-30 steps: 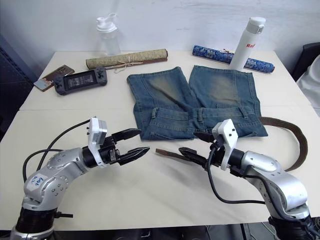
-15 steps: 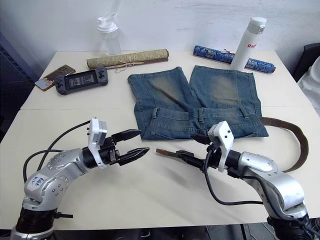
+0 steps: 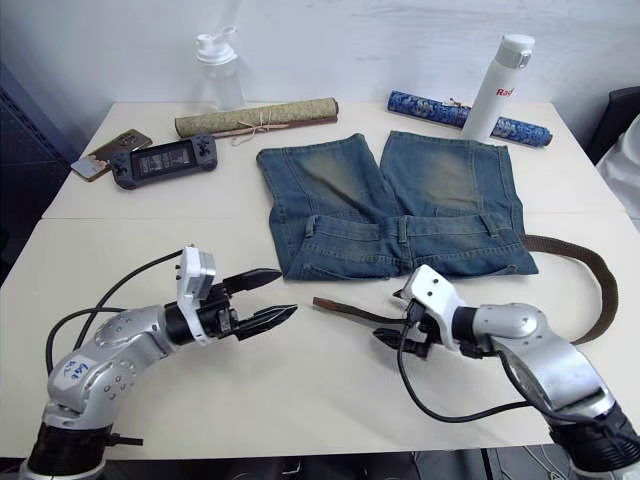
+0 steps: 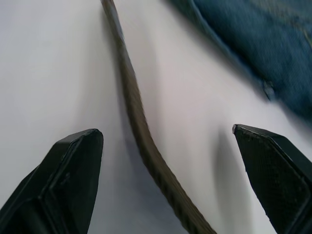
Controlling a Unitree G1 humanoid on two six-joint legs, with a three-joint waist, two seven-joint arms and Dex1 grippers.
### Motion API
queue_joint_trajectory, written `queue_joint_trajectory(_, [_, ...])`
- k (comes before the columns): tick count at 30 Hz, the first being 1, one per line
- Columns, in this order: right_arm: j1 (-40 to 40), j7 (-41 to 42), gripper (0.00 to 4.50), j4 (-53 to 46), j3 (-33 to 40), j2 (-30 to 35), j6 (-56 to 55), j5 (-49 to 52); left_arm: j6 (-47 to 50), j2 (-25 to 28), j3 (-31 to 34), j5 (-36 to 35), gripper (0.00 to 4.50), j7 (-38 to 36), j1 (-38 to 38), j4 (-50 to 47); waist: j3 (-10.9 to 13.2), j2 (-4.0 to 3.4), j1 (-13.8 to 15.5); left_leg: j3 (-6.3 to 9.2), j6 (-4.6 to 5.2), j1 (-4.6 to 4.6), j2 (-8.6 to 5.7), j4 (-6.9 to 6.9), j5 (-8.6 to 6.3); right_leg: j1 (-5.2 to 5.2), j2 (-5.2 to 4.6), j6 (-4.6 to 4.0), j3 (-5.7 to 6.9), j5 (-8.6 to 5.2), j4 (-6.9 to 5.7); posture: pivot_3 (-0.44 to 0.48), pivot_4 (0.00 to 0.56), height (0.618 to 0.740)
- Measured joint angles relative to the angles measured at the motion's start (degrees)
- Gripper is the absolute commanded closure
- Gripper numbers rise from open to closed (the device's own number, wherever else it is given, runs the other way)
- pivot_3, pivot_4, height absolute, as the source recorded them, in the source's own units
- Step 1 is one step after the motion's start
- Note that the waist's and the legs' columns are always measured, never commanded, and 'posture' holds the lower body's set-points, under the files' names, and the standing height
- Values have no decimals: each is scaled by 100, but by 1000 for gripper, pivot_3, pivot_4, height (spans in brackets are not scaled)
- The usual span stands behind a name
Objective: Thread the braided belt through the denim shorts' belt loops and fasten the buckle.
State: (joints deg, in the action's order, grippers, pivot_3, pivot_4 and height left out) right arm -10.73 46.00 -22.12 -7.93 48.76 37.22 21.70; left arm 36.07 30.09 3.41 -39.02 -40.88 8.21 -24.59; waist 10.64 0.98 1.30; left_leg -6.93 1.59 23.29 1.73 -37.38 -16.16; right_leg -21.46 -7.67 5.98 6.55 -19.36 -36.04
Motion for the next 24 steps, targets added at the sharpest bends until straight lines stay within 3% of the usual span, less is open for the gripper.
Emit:
queue_joint_trajectory(4, [13,86,1295,47,-96,10,-106,-258,0,1,1,0,0,4,-2,-31,0,0,-1,0,0,0,0,-1,0,1,1,0,0,0,0,0,150,717])
queue_joint_trajectory(10, [30,300,4268,59,-205,3,-363,-394,0,8,8,0,0,6,-8,-51,0,0,0,0,0,-1,0,-4,0,2,1,0,1,0,-1,0,150,717])
queue_joint_trajectory(16, [52,535,4393,8,-179,-68,-477,-309,0,45,9,4,0,-8,-5,-50,0,0,0,1,-1,0,1,-3,0,3,2,0,1,0,0,0,150,717])
queue_joint_trajectory(24, [-381,1221,4393,-719,239,-127,3,994,-7,465,10,-15,0,-602,348,88,0,0,-5,3,0,-1,2,-3,0,3,0,0,1,0,0,0,150,717])
